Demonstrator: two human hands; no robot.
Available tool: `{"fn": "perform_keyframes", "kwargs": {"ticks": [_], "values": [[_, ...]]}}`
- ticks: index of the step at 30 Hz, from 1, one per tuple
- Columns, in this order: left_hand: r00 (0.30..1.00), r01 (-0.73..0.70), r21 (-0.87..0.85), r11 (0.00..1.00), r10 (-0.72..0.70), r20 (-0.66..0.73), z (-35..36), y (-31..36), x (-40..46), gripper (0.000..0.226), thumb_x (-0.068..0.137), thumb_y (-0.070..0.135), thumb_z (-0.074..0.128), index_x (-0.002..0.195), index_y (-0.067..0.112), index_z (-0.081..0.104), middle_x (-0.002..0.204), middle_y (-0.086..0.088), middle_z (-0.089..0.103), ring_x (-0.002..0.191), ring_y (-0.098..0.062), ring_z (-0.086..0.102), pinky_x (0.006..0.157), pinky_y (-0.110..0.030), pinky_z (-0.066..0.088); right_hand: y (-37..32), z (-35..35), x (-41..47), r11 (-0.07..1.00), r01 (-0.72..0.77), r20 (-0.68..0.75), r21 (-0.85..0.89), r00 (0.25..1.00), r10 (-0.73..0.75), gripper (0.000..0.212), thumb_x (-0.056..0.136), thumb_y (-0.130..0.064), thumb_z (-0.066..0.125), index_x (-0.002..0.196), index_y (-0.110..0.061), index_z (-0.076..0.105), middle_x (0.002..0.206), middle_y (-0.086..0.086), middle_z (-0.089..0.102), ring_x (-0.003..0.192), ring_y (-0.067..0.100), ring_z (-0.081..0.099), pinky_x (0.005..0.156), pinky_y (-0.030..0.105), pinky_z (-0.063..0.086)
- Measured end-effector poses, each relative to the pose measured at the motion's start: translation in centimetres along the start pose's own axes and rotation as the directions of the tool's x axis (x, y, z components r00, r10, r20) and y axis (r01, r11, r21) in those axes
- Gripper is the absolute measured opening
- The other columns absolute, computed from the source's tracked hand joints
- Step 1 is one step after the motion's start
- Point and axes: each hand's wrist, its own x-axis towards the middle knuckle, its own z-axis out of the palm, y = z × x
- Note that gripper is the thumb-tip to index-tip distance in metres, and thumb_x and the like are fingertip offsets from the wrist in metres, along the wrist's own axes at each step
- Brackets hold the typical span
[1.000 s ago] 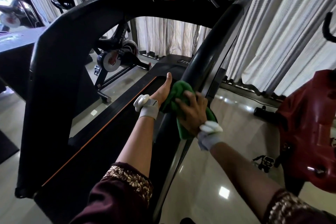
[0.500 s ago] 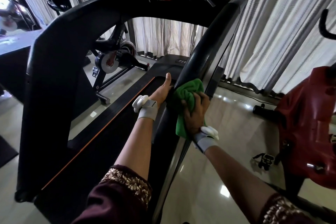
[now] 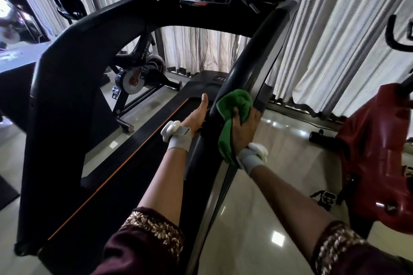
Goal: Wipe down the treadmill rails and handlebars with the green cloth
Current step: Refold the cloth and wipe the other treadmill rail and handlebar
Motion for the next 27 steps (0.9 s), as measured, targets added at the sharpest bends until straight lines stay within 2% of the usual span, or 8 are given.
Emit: {"fn": "perform_keyframes", "kwargs": {"ticks": [2,6,10,14,17,19,21,27], "values": [[1.0,0.005,0.032,0.999,-0.005,0.0,0.1,0.1,0.5,0.117,0.059,0.095,0.011,0.127,0.013,0.061,0.131,-0.014,0.06,0.122,-0.03,0.056,0.105,-0.039,0.04,1.7,-0.3,-4.6,1.0,-0.013,0.05,0.008,0.999,0.012,0.067,0.08,-0.049,0.045,0.117,0.006,0.054,0.12,0.026,0.05,0.114,0.039,0.048,0.102,0.041,0.036],[0.999,0.043,0.056,0.998,-0.045,0.03,-0.3,-1.0,3.2,0.152,0.011,0.106,0.017,0.125,0.015,0.063,0.129,-0.014,0.062,0.121,-0.032,0.056,0.112,-0.044,0.037,3.7,-0.8,-11.3,0.999,-0.011,0.153,-0.038,0.988,0.017,0.055,0.079,-0.041,0.047,0.108,0.004,0.056,0.115,0.02,0.05,0.106,0.038,0.048,0.096,0.037,0.035],[0.999,0.03,0.047,0.998,-0.031,0.017,-0.1,0.6,0.1,0.11,0.066,0.092,0.012,0.114,0.01,0.066,0.106,-0.014,0.068,0.098,-0.029,0.065,0.094,-0.033,0.049,0.5,0.2,-3.8,0.984,0.082,0.024,-0.16,0.997,-0.079,0.057,0.078,-0.042,0.047,0.109,0.005,0.059,0.116,0.026,0.054,0.106,0.042,0.05,0.089,0.033,0.03],[1.0,-0.014,0.02,1.0,0.014,-0.008,0.2,0.4,0.2,0.109,0.063,0.094,0.013,0.131,0.02,0.057,0.122,-0.015,0.065,0.112,-0.031,0.062,0.106,-0.044,0.044,-3.8,0.6,4.0,0.929,-0.028,0.066,-0.368,0.996,0.057,0.047,0.085,-0.032,0.057,0.128,-0.016,0.052,0.138,0.011,0.044,0.121,0.037,0.042,0.096,0.04,0.037],[0.998,-0.061,-0.049,0.997,0.061,-0.013,0.8,2.2,-1.1,0.073,0.094,0.064,0.012,0.118,0.016,0.061,0.101,-0.011,0.066,0.085,-0.027,0.064,0.083,-0.033,0.054,-4.8,0.0,2.9,0.793,0.206,0.221,-0.574,0.971,-0.093,0.046,0.084,-0.046,0.056,0.128,-0.034,0.051,0.142,0.005,0.038,0.12,0.035,0.038,0.095,0.048,0.041],[0.996,-0.092,-0.09,0.992,0.092,-0.007,1.9,2.9,-1.2,0.076,0.091,0.068,0.016,0.128,0.016,0.058,0.114,-0.01,0.063,0.102,-0.028,0.063,0.093,-0.035,0.051,-4.2,-0.9,1.5,0.667,0.398,0.37,-0.63,0.909,-0.193,0.045,0.085,-0.05,0.051,0.128,-0.036,0.05,0.143,0.003,0.035,0.12,0.035,0.037,0.093,0.05,0.039],[0.997,-0.077,-0.11,0.991,0.074,-0.034,2.7,2.1,-0.3,0.105,0.07,0.089,0.021,0.132,0.013,0.055,0.132,-0.015,0.058,0.122,-0.03,0.055,0.109,-0.041,0.042,-4.3,-1.2,2.8,0.606,0.471,0.442,-0.641,0.872,-0.21,0.042,0.087,-0.049,0.049,0.127,-0.035,0.052,0.144,0.001,0.034,0.121,0.035,0.035,0.091,0.049,0.039],[0.982,-0.157,-0.12,0.98,0.142,-0.125,3.0,1.4,-0.4,0.096,0.081,0.08,0.011,0.137,0.012,0.051,0.139,-0.016,0.053,0.13,-0.031,0.049,0.114,-0.044,0.033,-6.7,0.8,9.0,0.704,0.297,0.367,-0.645,0.929,-0.055,0.035,0.09,-0.042,0.051,0.123,-0.031,0.056,0.142,-0.003,0.035,0.125,0.035,0.031,0.093,0.05,0.038]]}}
